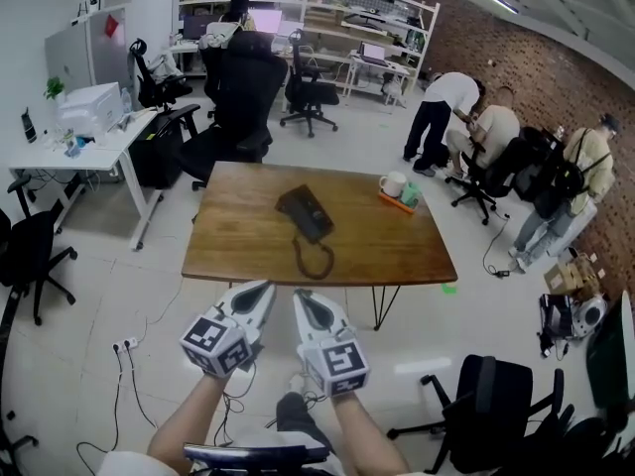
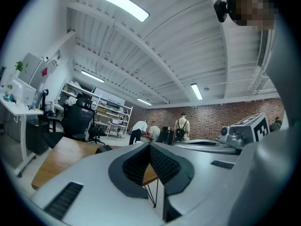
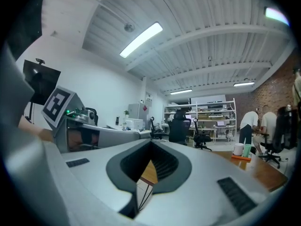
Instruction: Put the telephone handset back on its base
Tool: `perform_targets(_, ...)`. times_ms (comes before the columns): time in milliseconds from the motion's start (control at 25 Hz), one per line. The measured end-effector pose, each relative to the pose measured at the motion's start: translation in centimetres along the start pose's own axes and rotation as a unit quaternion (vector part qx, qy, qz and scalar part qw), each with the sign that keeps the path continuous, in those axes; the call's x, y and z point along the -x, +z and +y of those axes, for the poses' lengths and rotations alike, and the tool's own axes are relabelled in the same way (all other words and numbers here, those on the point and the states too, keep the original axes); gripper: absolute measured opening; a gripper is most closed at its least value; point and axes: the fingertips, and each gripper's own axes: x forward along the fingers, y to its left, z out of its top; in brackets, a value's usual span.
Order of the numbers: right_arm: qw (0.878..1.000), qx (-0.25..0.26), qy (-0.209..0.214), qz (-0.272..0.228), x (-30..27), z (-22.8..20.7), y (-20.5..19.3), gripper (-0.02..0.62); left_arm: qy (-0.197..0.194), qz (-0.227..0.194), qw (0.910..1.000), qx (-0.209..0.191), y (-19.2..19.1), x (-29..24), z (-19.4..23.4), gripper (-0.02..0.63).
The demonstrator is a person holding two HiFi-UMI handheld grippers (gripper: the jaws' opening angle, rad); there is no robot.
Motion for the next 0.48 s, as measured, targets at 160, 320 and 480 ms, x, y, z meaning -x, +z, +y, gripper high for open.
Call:
perform_targets(160,1.000,0.004,-0.003,-0.013,2.5,2.0,0.2,-0.002,-0.004,-0.004,1.0000,-0.006,0.2,2.7,-2.6,-0.005)
perform_targets(320,1.000,-0.008,-0.009,-0.008,4.6,3.5,0.2,-0.003,-0.007,-0.015,0.9998,-0.012,0.9,4.6,-4.4,-0.005)
perform_targets(480,1.000,-0.017,-0.001,-0.013,5.7,5.1,1.9,-0.002,-0.011,-0.018,0.9996,-0.017,1.4,5.9,-6.1,-0.005)
